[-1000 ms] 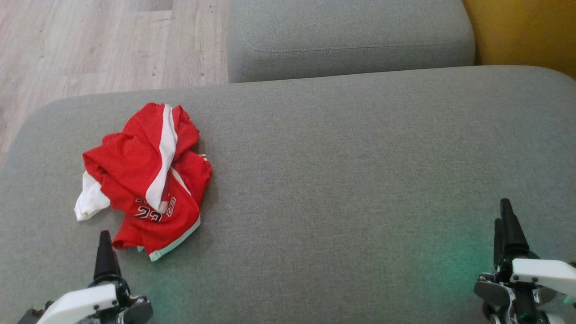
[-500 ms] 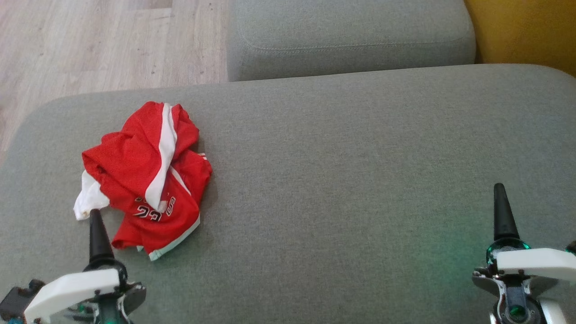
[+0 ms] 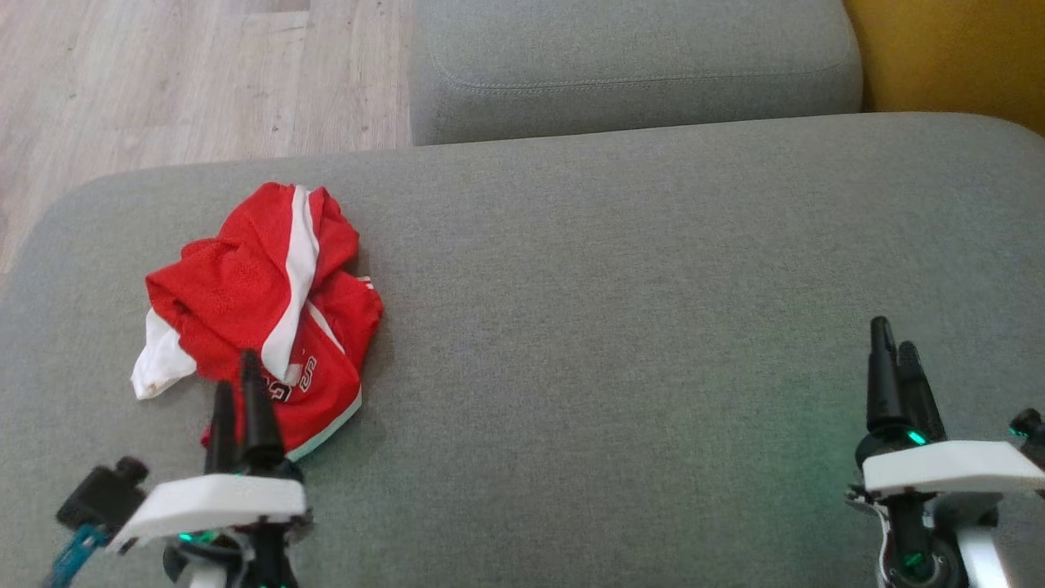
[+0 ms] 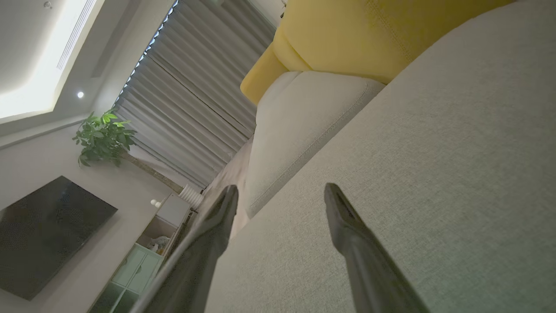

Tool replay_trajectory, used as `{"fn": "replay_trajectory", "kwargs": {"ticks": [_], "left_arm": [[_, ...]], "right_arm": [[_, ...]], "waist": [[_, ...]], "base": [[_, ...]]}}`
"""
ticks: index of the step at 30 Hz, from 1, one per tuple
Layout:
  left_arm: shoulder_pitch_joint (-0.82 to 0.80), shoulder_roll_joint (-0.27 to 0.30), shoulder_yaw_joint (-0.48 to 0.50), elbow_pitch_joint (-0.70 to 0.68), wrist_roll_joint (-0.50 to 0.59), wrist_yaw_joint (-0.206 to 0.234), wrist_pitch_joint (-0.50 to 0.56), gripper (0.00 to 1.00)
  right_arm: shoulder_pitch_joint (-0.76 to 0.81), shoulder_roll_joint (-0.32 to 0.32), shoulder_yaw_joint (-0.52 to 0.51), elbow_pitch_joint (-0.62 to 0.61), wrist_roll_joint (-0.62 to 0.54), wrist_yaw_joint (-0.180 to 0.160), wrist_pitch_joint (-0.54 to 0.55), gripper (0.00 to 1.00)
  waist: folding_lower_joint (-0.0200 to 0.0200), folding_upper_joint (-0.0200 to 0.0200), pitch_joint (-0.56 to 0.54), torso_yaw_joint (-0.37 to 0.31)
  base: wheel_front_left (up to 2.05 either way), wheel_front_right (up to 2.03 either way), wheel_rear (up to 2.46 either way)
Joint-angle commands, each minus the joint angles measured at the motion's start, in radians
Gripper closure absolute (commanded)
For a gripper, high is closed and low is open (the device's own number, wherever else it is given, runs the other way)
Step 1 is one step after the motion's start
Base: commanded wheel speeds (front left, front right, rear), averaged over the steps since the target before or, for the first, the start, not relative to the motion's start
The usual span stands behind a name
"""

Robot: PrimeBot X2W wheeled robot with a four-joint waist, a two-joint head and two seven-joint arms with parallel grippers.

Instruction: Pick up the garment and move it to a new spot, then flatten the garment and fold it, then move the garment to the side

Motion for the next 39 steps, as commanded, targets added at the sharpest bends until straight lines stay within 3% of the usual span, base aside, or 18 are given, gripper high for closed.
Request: {"fn": "replay_trajectory", "kwargs": {"ticks": [1, 10, 15, 39], "left_arm": [[-0.053, 0.01, -0.008, -0.04, 0.068, -0.002, -0.013, 0.0], [-0.072, 0.039, -0.121, -0.031, 0.272, 0.02, -0.039, 0.0], [-0.087, 0.061, -0.167, -0.015, 0.357, 0.061, -0.054, 0.0], [-0.175, 0.126, -0.377, 0.125, 0.657, 0.156, -0.124, 0.0]], "right_arm": [[-0.044, -0.006, 0.018, -0.046, -0.046, 0.0, -0.013, 0.0], [-0.041, -0.007, 0.052, -0.062, -0.197, 0.0, -0.04, 0.0], [-0.041, -0.007, 0.072, -0.071, -0.28, 0.0, -0.055, 0.0], [-0.035, -0.009, 0.112, -0.103, -0.634, -0.001, -0.125, 0.0]], "waist": [[0.0, 0.0, -0.001, 0.0], [0.0, 0.0, -0.001, -0.002], [0.0, 0.0, 0.001, -0.004], [0.0, 0.0, 0.006, -0.003]], "base": [[0.0, 0.0, 0.0], [0.0, 0.0, 0.0], [0.0, 0.0, 0.0], [0.0, 0.0, 0.0]]}}
